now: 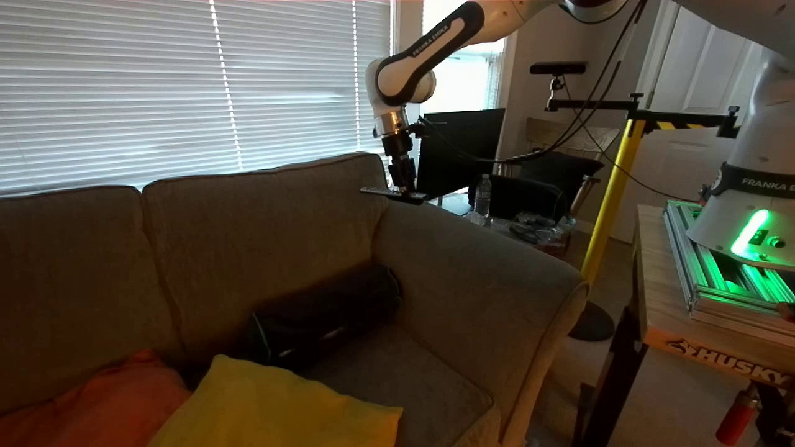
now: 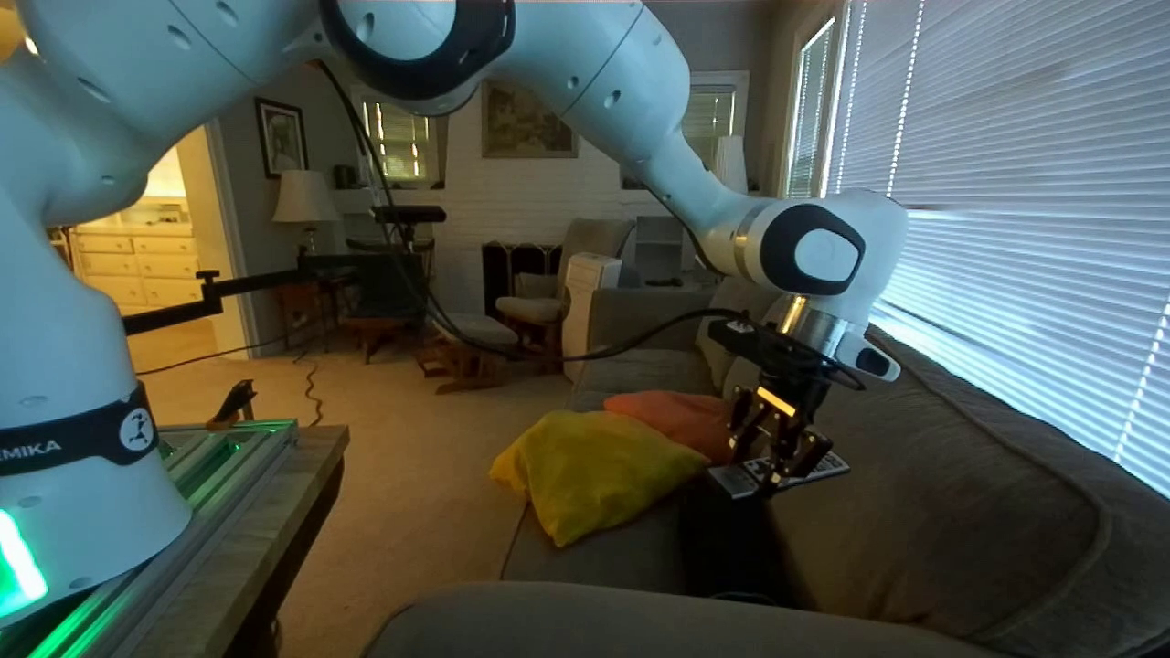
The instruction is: Put the remote on the sofa
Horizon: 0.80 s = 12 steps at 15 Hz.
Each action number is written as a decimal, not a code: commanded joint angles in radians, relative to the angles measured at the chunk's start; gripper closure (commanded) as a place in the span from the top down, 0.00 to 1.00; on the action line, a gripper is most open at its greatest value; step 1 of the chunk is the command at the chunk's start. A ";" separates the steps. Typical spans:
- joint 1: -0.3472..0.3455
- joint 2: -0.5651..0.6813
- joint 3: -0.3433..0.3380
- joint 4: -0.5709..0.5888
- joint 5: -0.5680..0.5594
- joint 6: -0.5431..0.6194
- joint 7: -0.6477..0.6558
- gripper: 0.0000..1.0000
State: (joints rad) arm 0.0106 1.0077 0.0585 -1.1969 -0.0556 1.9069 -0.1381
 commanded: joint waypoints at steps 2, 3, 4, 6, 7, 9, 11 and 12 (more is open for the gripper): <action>0.007 0.003 -0.004 0.009 0.006 -0.005 -0.003 0.31; 0.012 0.017 -0.003 0.028 0.007 -0.012 0.001 0.31; 0.018 0.031 0.002 0.043 0.010 -0.012 -0.001 0.31; 0.043 0.076 0.018 0.094 0.017 -0.023 0.011 0.31; 0.052 0.099 0.034 0.121 0.025 -0.031 0.002 0.31; 0.090 0.155 0.059 0.182 0.024 -0.047 -0.003 0.31; 0.130 0.226 0.079 0.265 0.019 -0.077 -0.019 0.31; 0.153 0.263 0.084 0.313 0.015 -0.109 -0.021 0.31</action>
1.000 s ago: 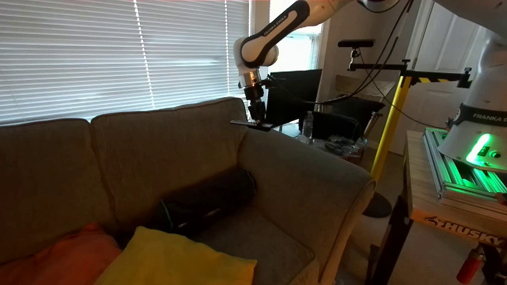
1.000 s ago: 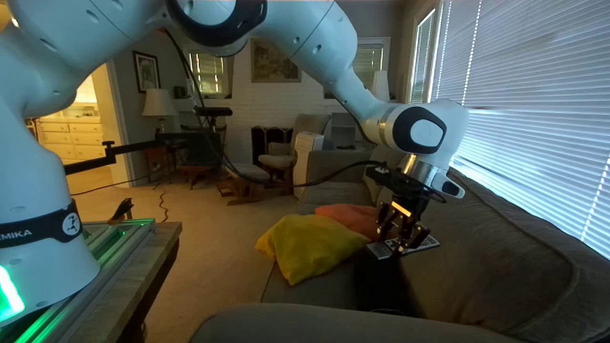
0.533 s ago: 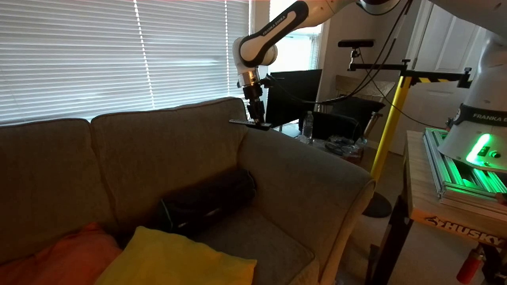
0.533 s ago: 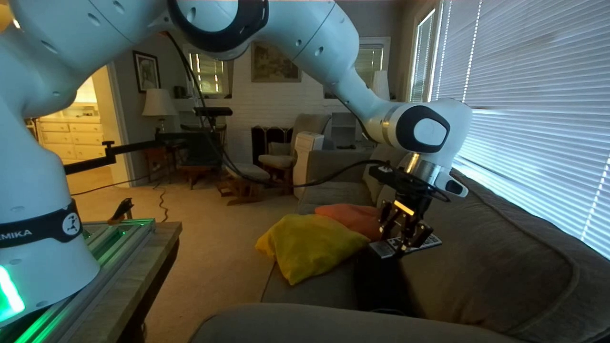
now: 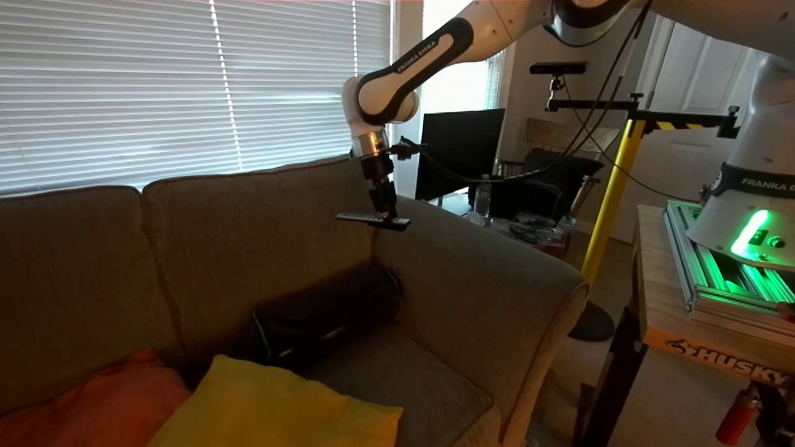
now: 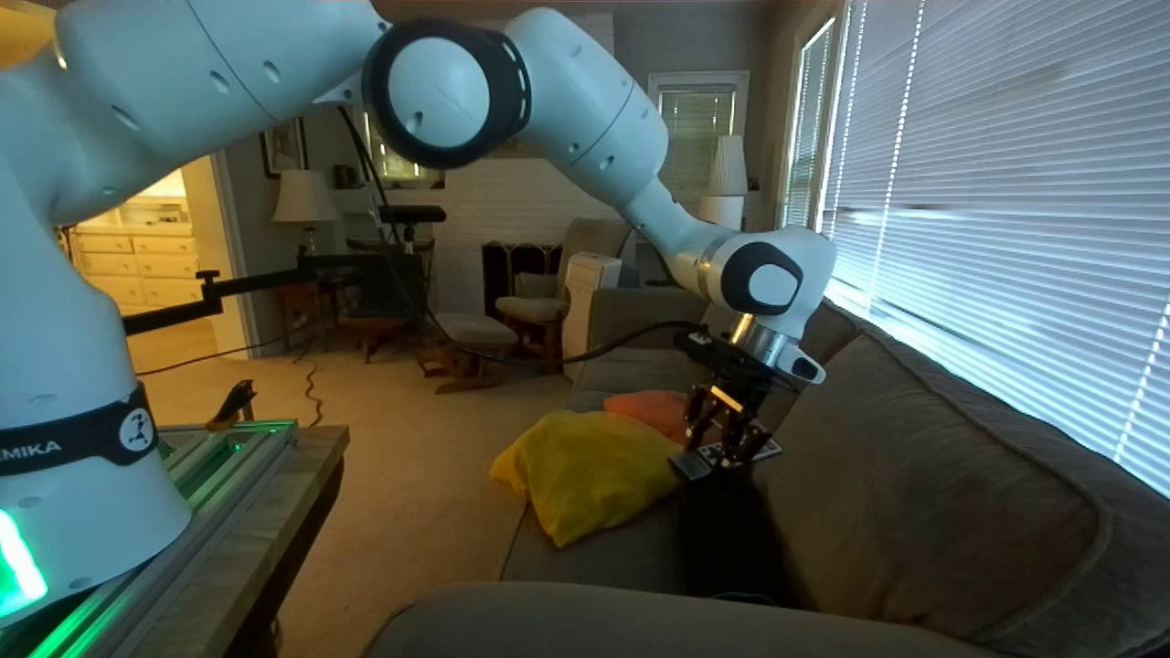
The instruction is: Put the remote on the sofa
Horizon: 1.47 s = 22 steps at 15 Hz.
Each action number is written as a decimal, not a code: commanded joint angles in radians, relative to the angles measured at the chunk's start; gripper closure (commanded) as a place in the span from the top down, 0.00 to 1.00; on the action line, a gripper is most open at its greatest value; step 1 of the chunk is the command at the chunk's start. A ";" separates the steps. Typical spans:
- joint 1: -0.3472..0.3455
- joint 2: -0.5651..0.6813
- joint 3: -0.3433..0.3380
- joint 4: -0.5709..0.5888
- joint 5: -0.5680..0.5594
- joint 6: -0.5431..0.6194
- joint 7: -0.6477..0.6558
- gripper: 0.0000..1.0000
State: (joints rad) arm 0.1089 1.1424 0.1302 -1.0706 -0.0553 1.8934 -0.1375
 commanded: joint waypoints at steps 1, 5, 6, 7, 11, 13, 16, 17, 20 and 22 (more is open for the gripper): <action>0.067 0.169 0.033 0.234 0.004 -0.132 -0.028 0.31; 0.127 0.304 0.058 0.388 0.006 -0.262 -0.049 0.31; 0.135 0.331 0.062 0.417 0.007 -0.286 -0.054 0.31; 0.140 0.355 0.064 0.438 0.009 -0.306 -0.055 0.31; 0.150 0.351 0.027 0.349 0.032 -0.306 -0.047 0.31; 0.161 0.368 0.002 0.336 0.018 -0.267 -0.016 0.31; 0.174 0.370 -0.028 0.296 0.002 -0.168 0.004 0.31; 0.183 0.369 -0.039 0.286 -0.009 -0.125 0.009 0.31; 0.207 0.370 -0.062 0.258 -0.033 -0.020 0.006 0.31; 0.219 0.370 -0.069 0.249 -0.039 0.013 0.008 0.31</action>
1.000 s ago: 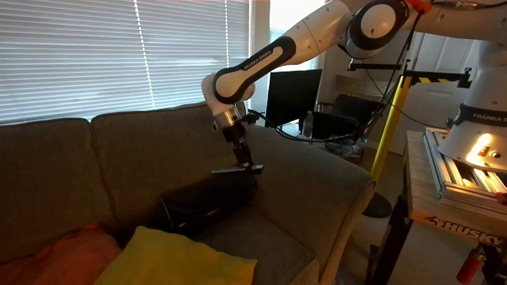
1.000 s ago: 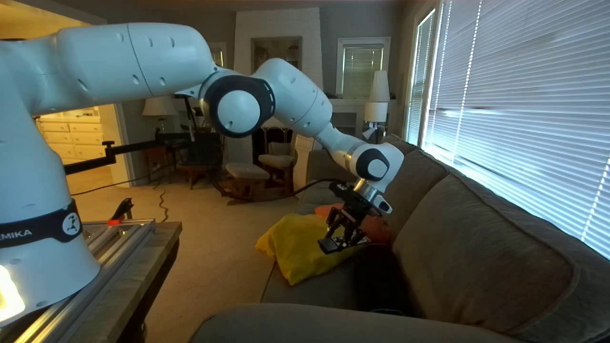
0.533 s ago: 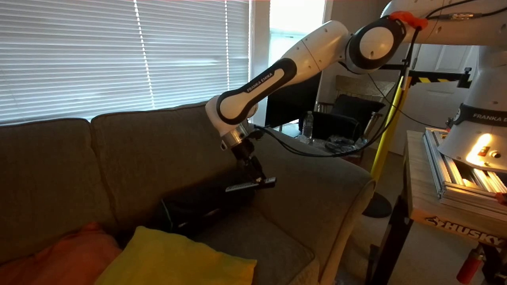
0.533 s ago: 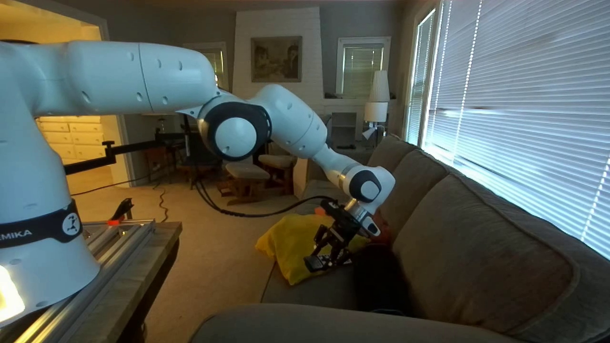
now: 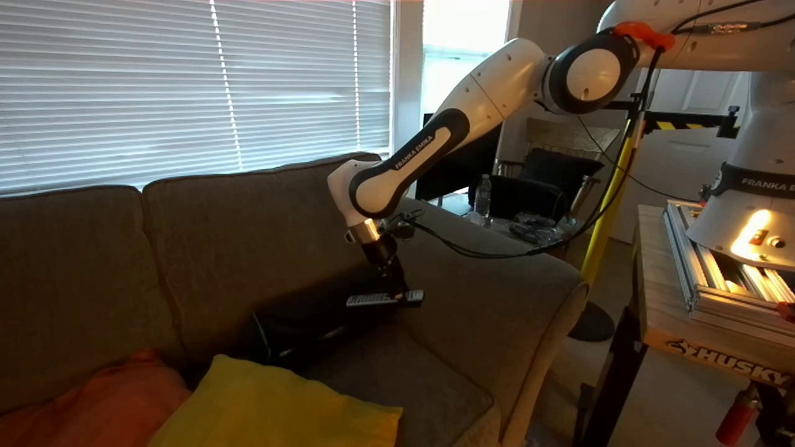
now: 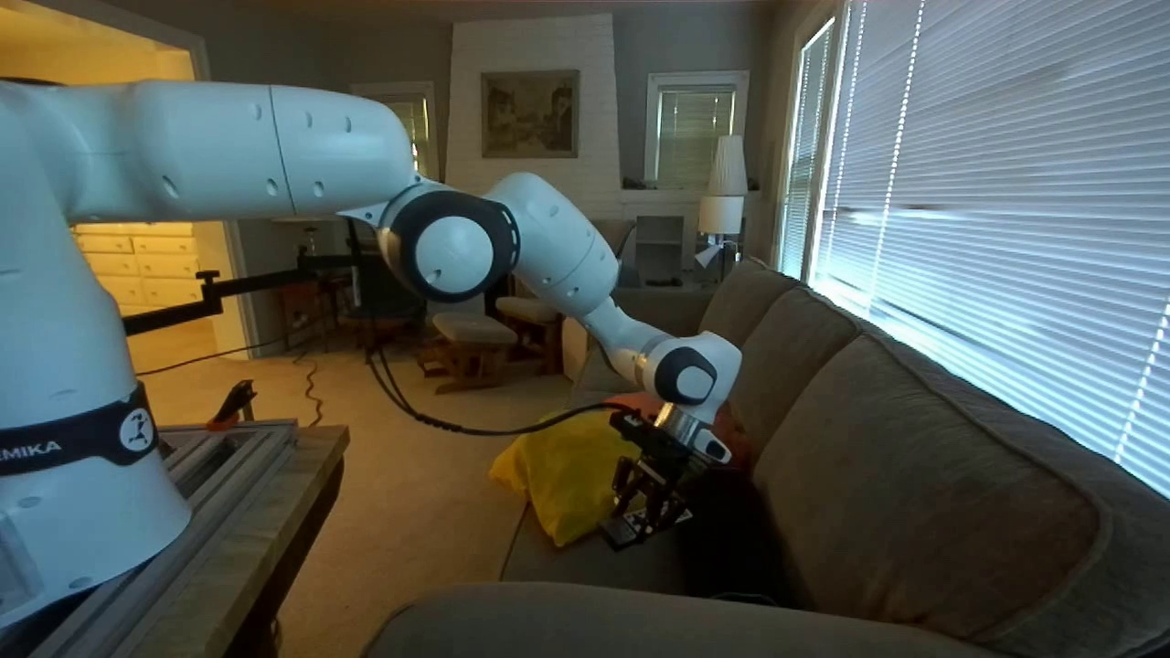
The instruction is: Put the remote on the sofa
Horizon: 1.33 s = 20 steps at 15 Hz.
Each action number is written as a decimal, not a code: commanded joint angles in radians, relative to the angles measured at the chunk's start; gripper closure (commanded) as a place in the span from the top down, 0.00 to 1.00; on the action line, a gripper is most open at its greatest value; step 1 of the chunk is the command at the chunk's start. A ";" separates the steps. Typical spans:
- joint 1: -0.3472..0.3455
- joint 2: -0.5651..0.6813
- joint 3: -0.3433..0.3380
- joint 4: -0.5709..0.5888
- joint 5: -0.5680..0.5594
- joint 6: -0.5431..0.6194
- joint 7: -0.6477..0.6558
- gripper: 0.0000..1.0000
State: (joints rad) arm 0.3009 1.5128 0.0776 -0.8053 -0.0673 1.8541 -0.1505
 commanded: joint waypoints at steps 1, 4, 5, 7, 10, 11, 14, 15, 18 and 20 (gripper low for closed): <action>0.033 0.000 -0.022 -0.020 -0.031 0.056 0.023 0.31; 0.051 0.000 -0.029 -0.038 -0.046 0.052 0.012 0.31; 0.055 0.000 -0.031 -0.043 -0.052 0.054 0.010 0.31; 0.066 0.000 -0.039 -0.053 -0.069 0.046 0.012 0.31; 0.071 0.000 -0.036 -0.058 -0.087 0.036 0.000 0.31; 0.064 0.000 -0.026 -0.050 -0.087 0.031 -0.025 0.31; 0.053 -0.002 -0.023 -0.022 -0.087 0.048 -0.054 0.31; 0.055 -0.005 -0.028 -0.023 -0.089 0.076 -0.041 0.31; 0.064 -0.011 -0.043 -0.037 -0.088 0.190 0.012 0.31; 0.074 -0.012 -0.052 -0.039 -0.097 0.248 0.021 0.31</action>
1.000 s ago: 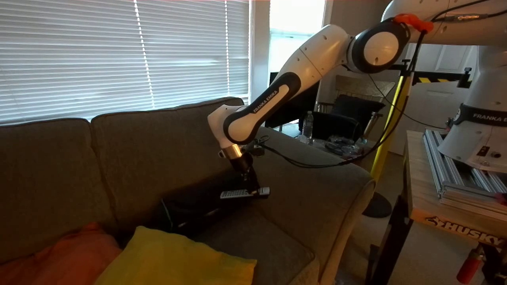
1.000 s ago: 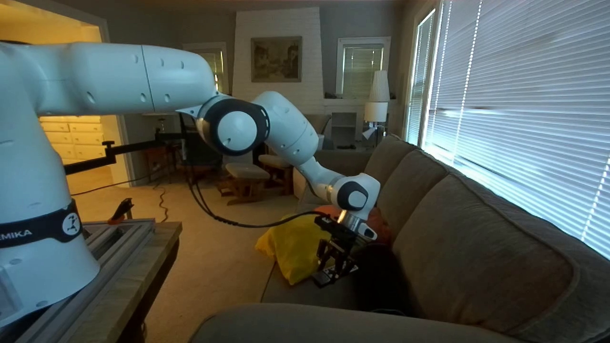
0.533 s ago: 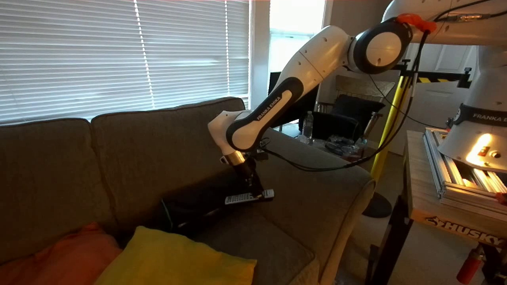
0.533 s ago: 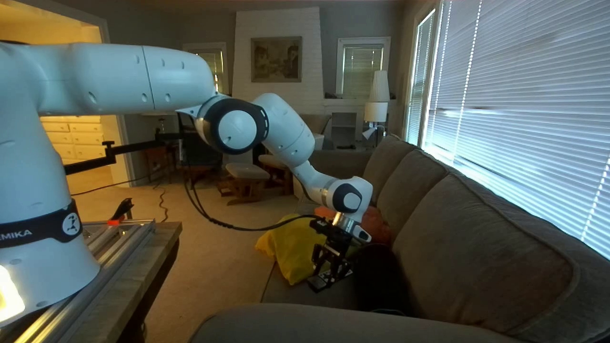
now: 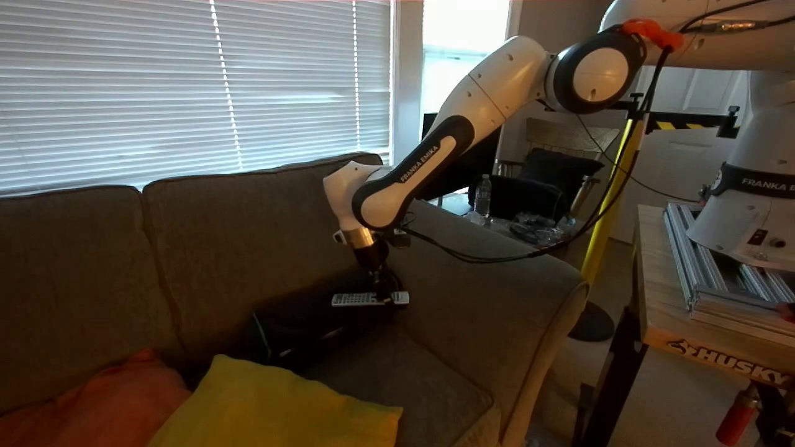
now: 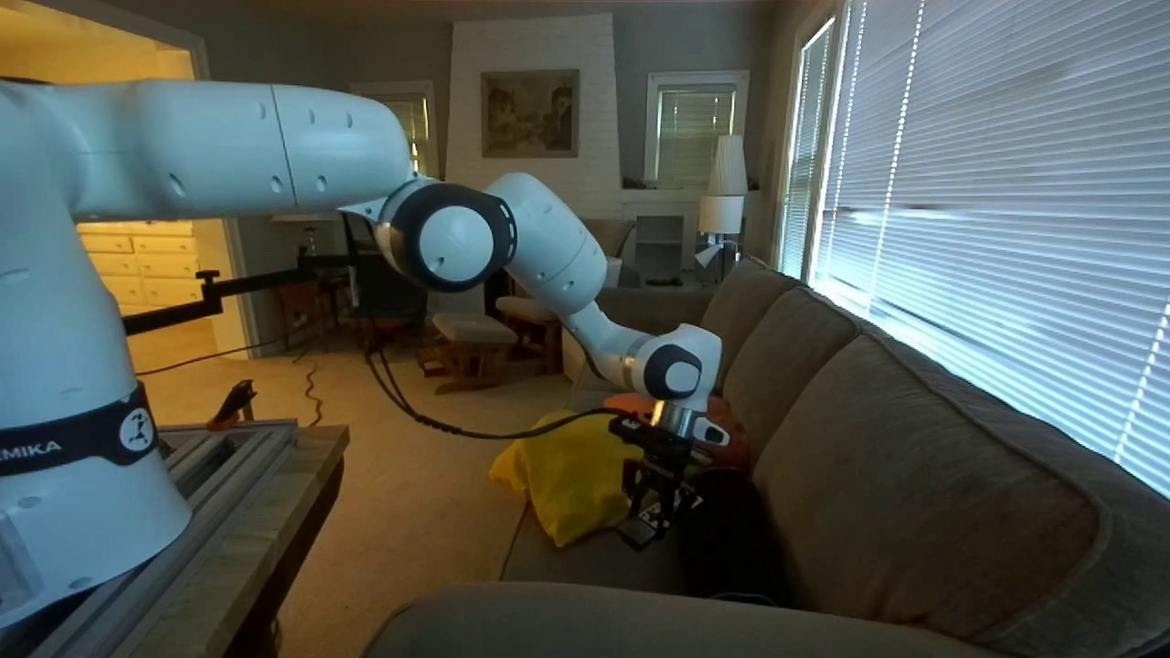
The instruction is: Put the remote on the sofa
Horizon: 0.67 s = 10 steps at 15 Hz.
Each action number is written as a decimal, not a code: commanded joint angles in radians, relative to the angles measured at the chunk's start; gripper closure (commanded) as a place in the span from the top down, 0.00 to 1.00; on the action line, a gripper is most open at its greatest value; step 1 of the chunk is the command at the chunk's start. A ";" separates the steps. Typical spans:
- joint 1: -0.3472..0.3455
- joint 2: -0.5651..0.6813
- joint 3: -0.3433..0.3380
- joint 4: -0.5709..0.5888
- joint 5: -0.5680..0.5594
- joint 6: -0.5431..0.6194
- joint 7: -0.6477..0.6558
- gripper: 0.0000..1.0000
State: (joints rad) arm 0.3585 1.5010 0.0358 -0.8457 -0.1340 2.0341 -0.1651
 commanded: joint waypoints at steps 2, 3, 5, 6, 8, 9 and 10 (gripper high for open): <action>0.029 0.000 -0.024 -0.002 -0.046 0.119 0.046 0.31; 0.034 0.000 -0.029 -0.003 -0.053 0.139 0.050 0.31; 0.045 0.000 -0.044 -0.005 -0.072 0.177 0.063 0.31; 0.050 0.000 -0.051 -0.005 -0.079 0.191 0.070 0.31; 0.060 0.000 -0.068 -0.004 -0.095 0.210 0.091 0.31; 0.062 0.000 -0.074 -0.002 -0.100 0.215 0.100 0.31; 0.065 0.000 -0.079 -0.001 -0.106 0.220 0.108 0.31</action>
State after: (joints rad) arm 0.4056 1.5011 -0.0197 -0.8472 -0.2020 2.2283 -0.1079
